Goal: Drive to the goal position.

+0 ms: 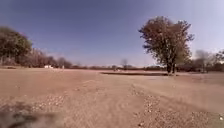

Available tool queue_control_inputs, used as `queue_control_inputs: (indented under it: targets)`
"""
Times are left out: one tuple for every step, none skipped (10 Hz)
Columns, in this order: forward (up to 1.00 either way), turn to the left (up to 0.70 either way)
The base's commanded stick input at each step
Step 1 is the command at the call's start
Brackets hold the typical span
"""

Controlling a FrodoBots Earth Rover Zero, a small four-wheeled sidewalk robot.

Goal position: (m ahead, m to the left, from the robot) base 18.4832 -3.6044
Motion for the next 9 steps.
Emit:
queue_control_inputs:
  targets:
    - [0.50, 0.00]
    - [0.50, 0.00]
    - [0.50, 0.00]
    - [0.50, 0.00]
    - [0.50, 0.00]
    - [0.50, 0.00]
    - [0.50, 0.00]
    - [0.50, 0.00]
    - [0.50, 0.00]
